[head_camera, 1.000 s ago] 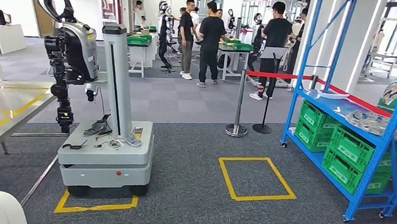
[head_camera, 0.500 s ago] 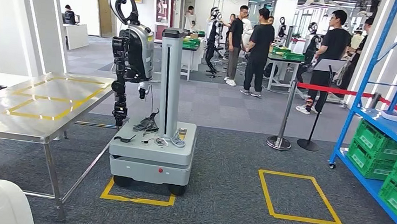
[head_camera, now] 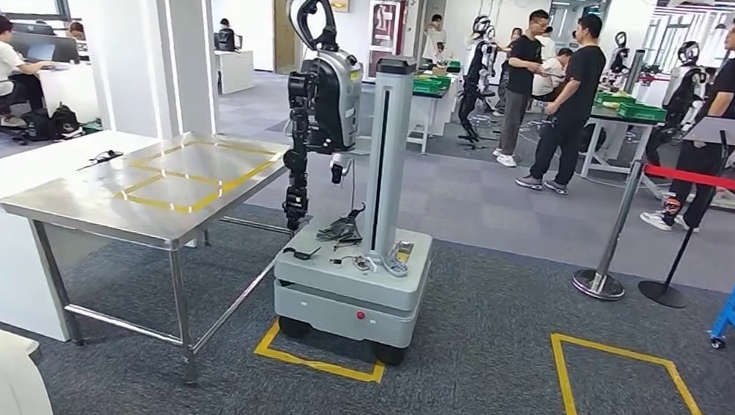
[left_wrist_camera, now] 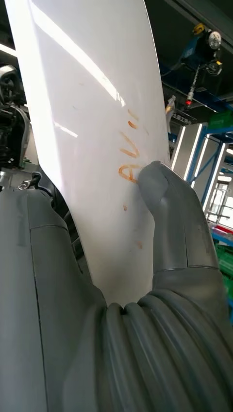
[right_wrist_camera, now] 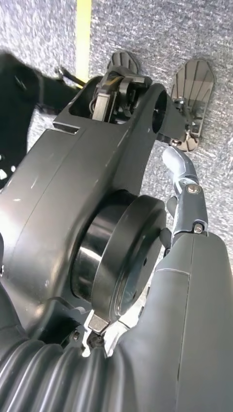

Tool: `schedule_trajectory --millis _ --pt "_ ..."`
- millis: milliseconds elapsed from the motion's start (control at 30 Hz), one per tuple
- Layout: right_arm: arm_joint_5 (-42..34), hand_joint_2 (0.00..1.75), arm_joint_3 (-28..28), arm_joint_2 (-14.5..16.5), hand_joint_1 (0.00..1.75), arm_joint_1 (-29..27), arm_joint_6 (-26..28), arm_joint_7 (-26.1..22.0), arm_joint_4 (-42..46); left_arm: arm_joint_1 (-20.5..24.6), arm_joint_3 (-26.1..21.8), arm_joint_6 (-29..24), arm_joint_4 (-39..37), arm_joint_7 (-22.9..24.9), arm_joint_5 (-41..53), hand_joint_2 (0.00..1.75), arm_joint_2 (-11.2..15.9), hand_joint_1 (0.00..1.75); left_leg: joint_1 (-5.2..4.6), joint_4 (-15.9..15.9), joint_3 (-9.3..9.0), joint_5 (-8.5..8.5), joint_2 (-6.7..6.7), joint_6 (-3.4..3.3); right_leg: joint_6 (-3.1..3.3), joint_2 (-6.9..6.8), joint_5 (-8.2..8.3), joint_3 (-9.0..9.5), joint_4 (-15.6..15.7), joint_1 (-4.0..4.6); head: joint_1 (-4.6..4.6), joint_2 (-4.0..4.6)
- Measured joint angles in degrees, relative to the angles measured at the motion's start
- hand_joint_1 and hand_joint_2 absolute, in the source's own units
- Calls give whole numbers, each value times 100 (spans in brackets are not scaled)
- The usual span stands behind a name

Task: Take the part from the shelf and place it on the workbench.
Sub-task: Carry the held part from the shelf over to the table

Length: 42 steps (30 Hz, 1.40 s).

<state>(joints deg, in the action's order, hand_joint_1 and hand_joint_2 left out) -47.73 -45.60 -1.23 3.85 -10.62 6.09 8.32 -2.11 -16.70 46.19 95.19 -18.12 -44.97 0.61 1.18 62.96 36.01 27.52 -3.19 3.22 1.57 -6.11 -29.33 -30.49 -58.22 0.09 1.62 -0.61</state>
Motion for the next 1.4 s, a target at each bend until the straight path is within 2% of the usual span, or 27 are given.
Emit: schedule_trajectory --millis 67,133,167,233,267,300,333,367,400,433,500,567,600,667,733,800,867,900,933,1000,1033,1100,1133,1167,1200,1300,1400 --pt "-18 175 0 -13 0 -7 1 15 -1 -4 -26 9 -25 -1 -4 175 -7 175 -5 -305 -172 -71 -175 -93 -71 -110 -65 24 -54 38 -8 0" --pt "-29 175 -1 -17 0 -7 -2 23 -2 -15 -80 37 -53 5 -12 175 -13 175 -6 -281 -147 -72 -45 -200 -120 -221 -97 64 -55 50 -17 0" --pt "-31 175 -1 -17 0 -6 -3 22 -2 -17 -114 56 -64 7 -17 175 -13 175 4 -288 -139 -82 29 -235 -153 -170 -127 76 -76 37 -18 0" --pt "-38 175 -2 -13 0 -3 -5 8 -2 4 -165 91 -90 15 -31 175 -13 175 28 -305 -130 -109 185 -304 -217 169 -335 -40 -374 -1 -22 0" --pt "-42 175 -2 -9 0 -1 -6 -1 -1 15 -176 105 -103 18 -35 175 -13 175 30 -306 -121 -118 259 -329 -238 386 -508 -190 -694 -15 -25 0" --pt "-49 175 -2 -4 0 0 -6 -5 -1 25 -180 116 -120 22 -37 175 -14 175 25 -306 -111 -124 338 -348 -245 511 -686 -388 -1086 -19 -27 0" --pt "-56 175 -2 0 0 0 -6 -6 -1 27 -180 126 -140 27 -37 175 -16 175 17 -305 -103 -128 424 -359 -244 560 -807 -578 -1443 -19 -30 0" --pt "-63 175 -2 3 0 -2 -4 -13 -1 25 -182 131 -162 31 -37 175 -19 175 9 -303 -100 -131 514 -364 -235 577 -825 -702 -1649 -18 -31 0" --pt "-70 175 -2 6 0 -4 -4 -20 -1 24 -185 133 -183 35 -37 175 -21 175 3 -302 -100 -135 611 -363 -218 591 -723 -727 -1635 -18 -31 0" --pt "-74 175 -2 8 0 -6 -3 -27 -1 25 -191 134 -202 37 -37 175 -22 175 2 -300 -102 -140 704 -357 -194 623 -529 -643 -1396 -18 -31 0" --pt "-78 175 -2 8 0 -4 -2 -38 -2 28 -205 137 -226 37 -37 175 -22 175 5 -296 -97 -158 870 -325 -147 871 -126 -317 -607 -23 -30 0" --pt "-78 175 -2 10 0 3 1 -43 -2 35 -217 142 -244 34 -37 175 -21 175 10 -301 -71 -187 1006 -261 -126 1079 23 -136 -150 -10 -31 0" --pt "-76 175 -3 12 0 6 3 -47 -1 35 -225 145 -251 32 -37 175 -21 175 14 -316 -56 -207 1070 -221 -120 1086 16 -128 -115 5 -31 0" --pt "-76 175 -4 19 0 16 7 -59 0 22 -257 153 -258 23 -38 175 -15 175 25 -347 -10 -245 1148 -145 -69 938 62 -114 -69 6 -31 0" --pt "-76 175 -3 24 0 18 10 -67 1 19 -298 159 -261 13 -45 175 -3 175 4 -171 106 -108 877 -97 11 777 115 -94 3 -15 -21 0" --pt "-79 175 -2 28 0 6 12 -49 1 21 -316 164 -267 7 -50 175 4 175 -18 439 379 280 491 -66 63 605 133 -95 34 -11 -10 0" --pt "-87 175 -2 30 0 -10 14 -22 1 6 -319 167 -275 7 -50 175 4 175 -13 1092 649 580 375 -35 77 424 130 -110 32 -3 -10 0" --pt "-91 175 -2 30 0 -14 20 -16 1 -1 -321 168 -280 7 -50 175 4 175 -10 1187 661 582 354 -23 76 333 127 -114 30 -3 -9 0" --pt "-94 175 -2 30 0 -15 29 -16 1 -3 -323 169 -282 7 -50 175 5 175 -7 1056 556 484 325 -13 68 245 121 -113 26 -6 -10 0" --pt "-96 175 -2 29 0 -15 50 -22 1 3 -326 169 -284 5 -50 175 8 175 -8 315 107 183 129 -7 27 87 93 -109 -6 -4 -9 0" --pt "-97 175 -2 26 0 -16 56 -25 1 9 -327 170 -283 6 -50 175 9 175 -14 -21 -88 74 25 -36 -7 24 66 -109 -38 7 -11 0" --pt "-96 175 -2 19 0 -19 62 -24 1 9 -329 171 -283 2 -51 175 9 175 -31 -306 -239 12 -55 -136 -72 -80 28 -103 -84 38 -18 0" --pt "-96 175 -2 18 0 -20 63 -22 1 4 -334 172 -283 0 -51 175 9 175 -38 -300 -225 -3 17 -193 -99 -135 20 -92 -89 42 -22 0" --pt "-95 175 -2 16 0 -19 64 -20 1 -3 -340 172 -282 -3 -52 175 9 175 -30 -301 -213 -13 87 -236 -131 -147 12 -84 -89 36 -24 0" --pt "-96 175 -2 15 0 -18 63 -24 1 -4 -349 172 -279 -4 -52 175 9 175 -20 -306 -204 -27 148 -269 -168 -48 -25 -90 -123 22 -26 0" --pt "-103 175 -2 13 0 -1 61 -43 1 14 -362 175 -271 -7 -56 175 9 175 16 -319 -185 -64 283 -336 -254 461 -335 -272 -557 -16 -32 0" --pt "-102 175 -2 14 0 8 60 -45 1 21 -362 176 -270 -6 -56 175 9 175 17 -319 -178 -70 310 -348 -264 539 -458 -368 -768 -20 -33 0"
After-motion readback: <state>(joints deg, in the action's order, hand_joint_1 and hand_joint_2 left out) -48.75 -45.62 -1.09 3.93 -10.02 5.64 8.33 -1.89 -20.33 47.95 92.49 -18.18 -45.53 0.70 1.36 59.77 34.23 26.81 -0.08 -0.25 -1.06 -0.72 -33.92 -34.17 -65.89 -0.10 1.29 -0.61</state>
